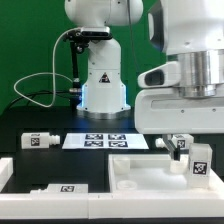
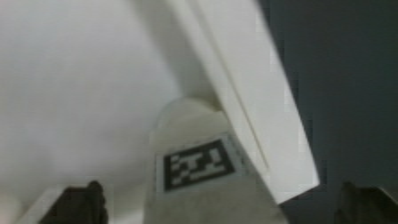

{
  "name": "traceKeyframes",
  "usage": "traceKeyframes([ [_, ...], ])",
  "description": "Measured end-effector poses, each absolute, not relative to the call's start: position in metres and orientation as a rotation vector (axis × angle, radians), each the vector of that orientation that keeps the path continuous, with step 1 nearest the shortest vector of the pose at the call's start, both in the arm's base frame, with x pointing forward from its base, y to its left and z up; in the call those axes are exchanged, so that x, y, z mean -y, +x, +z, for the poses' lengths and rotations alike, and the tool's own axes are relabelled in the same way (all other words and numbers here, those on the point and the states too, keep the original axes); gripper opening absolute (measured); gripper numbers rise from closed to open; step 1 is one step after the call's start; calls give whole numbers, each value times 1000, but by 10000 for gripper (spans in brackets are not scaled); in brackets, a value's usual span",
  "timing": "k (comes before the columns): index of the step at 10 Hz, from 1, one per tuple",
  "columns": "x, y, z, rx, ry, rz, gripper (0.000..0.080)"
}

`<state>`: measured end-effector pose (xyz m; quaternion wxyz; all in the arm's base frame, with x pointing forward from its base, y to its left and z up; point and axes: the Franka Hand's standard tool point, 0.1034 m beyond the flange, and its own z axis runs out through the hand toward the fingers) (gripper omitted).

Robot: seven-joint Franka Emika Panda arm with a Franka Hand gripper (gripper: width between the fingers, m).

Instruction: Assemble one leg

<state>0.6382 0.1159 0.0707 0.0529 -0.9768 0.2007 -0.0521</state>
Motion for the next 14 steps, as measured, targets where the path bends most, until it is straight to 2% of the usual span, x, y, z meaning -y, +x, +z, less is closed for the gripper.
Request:
traceKeyframes([
  [1, -115, 638, 71, -602, -2972, -159, 649],
  [3, -116, 638, 71, -736, -2936, -150, 303],
  [7, -113, 637, 70, -1357, -2668, -86, 290],
  [10, -116, 637, 68, -1949, -2162, -26, 290],
  [13, -116, 637, 68, -2039, -2058, 2, 290],
  [14, -116, 637, 68, -2020, -2078, -1, 397],
])
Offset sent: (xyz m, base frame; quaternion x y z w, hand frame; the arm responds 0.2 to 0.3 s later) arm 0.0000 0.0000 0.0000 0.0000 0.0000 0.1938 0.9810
